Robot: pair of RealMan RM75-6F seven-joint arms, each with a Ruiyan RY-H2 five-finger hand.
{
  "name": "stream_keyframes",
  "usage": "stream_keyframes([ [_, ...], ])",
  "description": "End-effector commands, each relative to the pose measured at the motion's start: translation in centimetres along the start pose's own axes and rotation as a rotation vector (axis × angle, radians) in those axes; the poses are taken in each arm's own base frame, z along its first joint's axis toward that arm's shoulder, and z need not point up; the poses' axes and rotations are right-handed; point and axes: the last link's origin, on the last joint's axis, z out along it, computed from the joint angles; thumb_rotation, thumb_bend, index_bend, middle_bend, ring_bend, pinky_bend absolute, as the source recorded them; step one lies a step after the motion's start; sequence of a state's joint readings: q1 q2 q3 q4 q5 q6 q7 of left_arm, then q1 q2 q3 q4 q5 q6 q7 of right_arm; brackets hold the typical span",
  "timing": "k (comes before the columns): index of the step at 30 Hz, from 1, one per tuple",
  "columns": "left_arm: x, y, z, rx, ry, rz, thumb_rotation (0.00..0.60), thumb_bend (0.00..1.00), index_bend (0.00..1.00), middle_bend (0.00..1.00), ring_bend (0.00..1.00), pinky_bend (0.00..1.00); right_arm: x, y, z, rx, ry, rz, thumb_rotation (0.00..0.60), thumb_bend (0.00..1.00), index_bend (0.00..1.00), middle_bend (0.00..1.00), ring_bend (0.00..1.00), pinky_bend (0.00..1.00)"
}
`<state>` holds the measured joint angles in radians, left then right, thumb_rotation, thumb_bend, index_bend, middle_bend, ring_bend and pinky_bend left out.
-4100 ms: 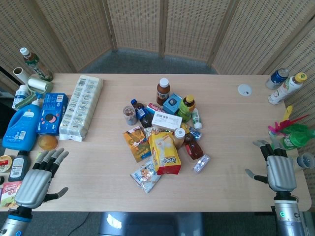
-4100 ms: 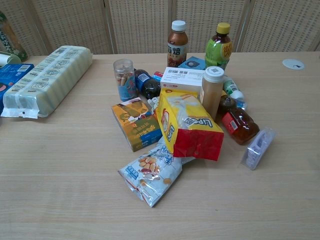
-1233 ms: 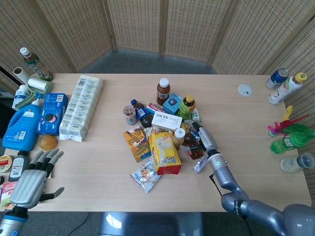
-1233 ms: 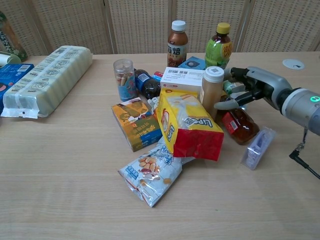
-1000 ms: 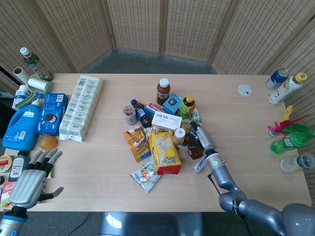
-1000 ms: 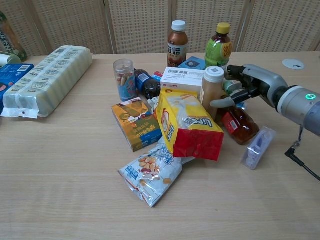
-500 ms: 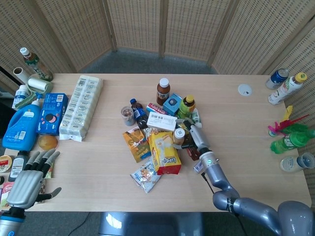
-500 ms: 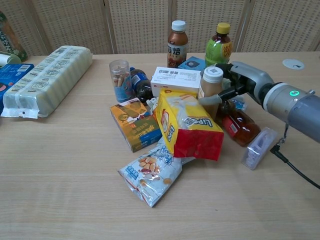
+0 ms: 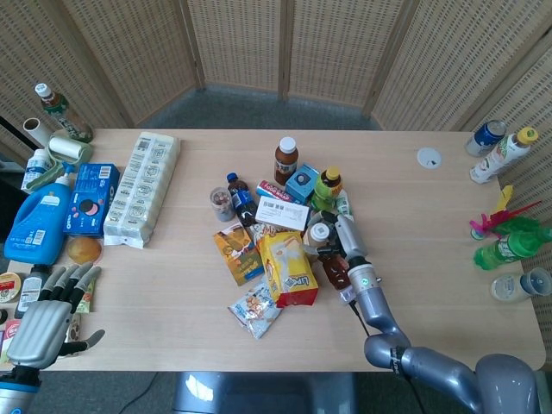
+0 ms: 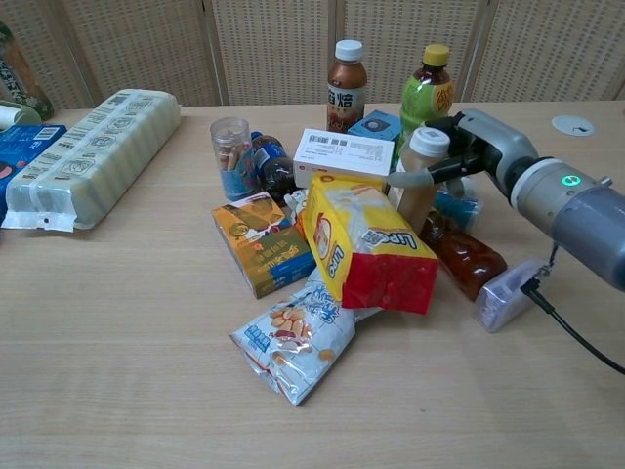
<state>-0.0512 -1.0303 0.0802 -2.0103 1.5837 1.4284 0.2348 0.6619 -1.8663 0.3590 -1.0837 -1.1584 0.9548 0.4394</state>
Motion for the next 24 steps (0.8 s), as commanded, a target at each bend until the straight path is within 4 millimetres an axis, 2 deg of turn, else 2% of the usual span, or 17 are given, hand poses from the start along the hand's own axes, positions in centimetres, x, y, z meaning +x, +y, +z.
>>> stream_keyframes([
  [1,0.0,0.0,0.1,-0.003,-0.001,-0.001,0.600,0.22,0.09,0.04,0.00,0.00,0.2,0.4,-0.2,-0.006,0.017,0.012,0.600,0.02,0.62,0.90,0.76,0.89],
  [4,-0.1,0.1,0.2,-0.006,-0.003,-0.001,0.600,0.22,0.09,0.04,0.00,0.00,0.6,0.8,-0.4,-0.006,0.044,0.025,0.600,0.03,0.65,0.95,0.81,0.92],
  [10,-0.2,0.2,0.3,-0.009,-0.006,-0.003,0.600,0.22,0.09,0.04,0.00,0.00,2.4,0.5,-1.0,0.039,0.093,0.022,0.600,0.03,0.67,0.96,0.82,0.93],
  [16,-0.3,0.4,0.3,-0.019,-0.009,-0.006,0.600,0.22,0.09,0.04,0.00,0.00,5.6,-1.3,-2.2,0.108,0.142,0.014,0.600,0.03,0.67,0.96,0.82,0.94],
  [24,-0.2,0.6,-0.3,-0.030,0.006,-0.016,0.600,0.22,0.09,0.04,0.00,0.00,9.8,-5.1,-4.8,0.188,0.222,0.041,0.600,0.03,0.68,0.96,0.82,0.94],
])
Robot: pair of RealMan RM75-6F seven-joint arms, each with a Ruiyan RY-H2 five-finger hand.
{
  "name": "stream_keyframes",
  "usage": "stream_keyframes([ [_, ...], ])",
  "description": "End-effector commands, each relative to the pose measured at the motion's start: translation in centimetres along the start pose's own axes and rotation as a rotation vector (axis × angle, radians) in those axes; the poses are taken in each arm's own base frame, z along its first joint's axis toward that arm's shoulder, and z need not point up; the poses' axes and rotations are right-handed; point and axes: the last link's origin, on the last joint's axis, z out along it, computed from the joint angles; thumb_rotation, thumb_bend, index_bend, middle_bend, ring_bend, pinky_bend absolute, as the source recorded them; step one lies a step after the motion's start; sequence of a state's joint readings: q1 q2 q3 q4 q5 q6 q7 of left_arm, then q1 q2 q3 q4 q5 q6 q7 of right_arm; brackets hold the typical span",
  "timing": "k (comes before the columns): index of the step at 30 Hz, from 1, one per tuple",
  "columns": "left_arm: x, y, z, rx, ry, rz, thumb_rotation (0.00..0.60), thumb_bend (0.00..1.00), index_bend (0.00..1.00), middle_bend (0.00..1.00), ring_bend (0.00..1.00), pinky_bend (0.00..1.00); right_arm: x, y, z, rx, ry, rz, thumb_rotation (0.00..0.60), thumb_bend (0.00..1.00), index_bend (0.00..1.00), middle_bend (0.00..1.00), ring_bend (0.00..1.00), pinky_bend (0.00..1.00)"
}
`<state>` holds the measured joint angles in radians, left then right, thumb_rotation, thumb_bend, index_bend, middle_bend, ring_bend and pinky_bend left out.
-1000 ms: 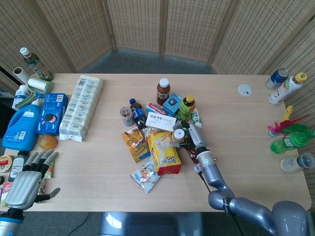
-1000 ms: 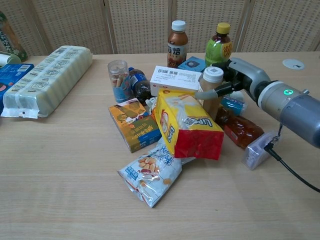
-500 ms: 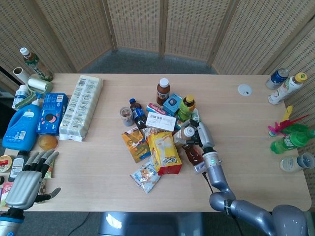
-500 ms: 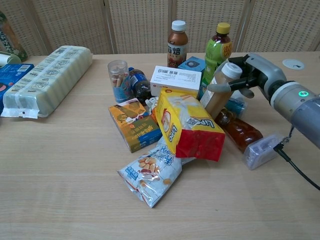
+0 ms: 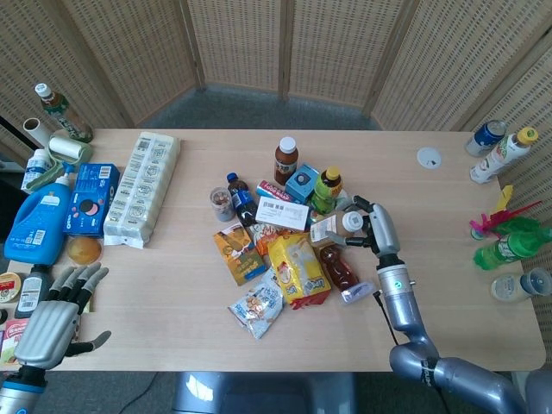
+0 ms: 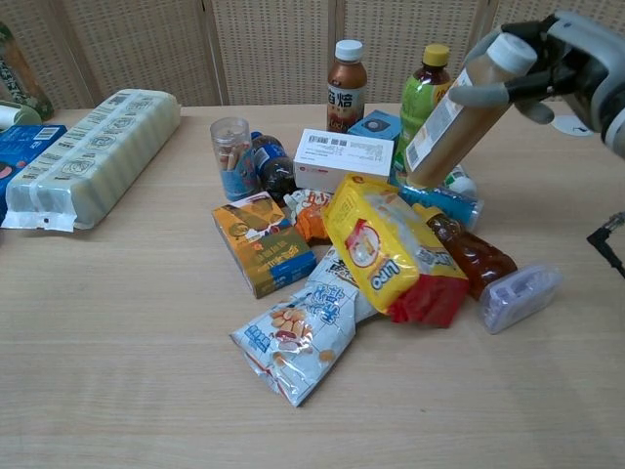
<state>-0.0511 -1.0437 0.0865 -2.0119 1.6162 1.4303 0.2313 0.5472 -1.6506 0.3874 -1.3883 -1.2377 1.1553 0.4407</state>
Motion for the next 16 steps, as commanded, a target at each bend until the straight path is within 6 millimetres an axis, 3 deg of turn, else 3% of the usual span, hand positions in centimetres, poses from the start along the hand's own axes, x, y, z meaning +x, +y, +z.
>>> stream_keyframes([
  [1,0.1,-0.1,-0.4,0.004,0.004,-0.001,0.600,0.22,0.09,0.04,0.00,0.00,3.1,-2.4,-0.8,0.044,0.066,-0.002,0.600,0.03,0.68,0.96,0.82,0.94],
  [9,0.3,-0.4,-1.2,0.006,0.020,-0.008,0.600,0.22,0.09,0.03,0.00,0.00,6.1,-6.8,-2.0,0.108,0.112,0.036,0.600,0.03,0.68,0.96,0.83,0.94],
  [16,0.2,-0.7,-1.3,0.002,0.022,-0.017,0.600,0.22,0.09,0.04,0.00,0.00,6.9,-8.6,-3.0,0.120,0.117,0.046,0.600,0.03,0.68,0.96,0.83,0.94],
])
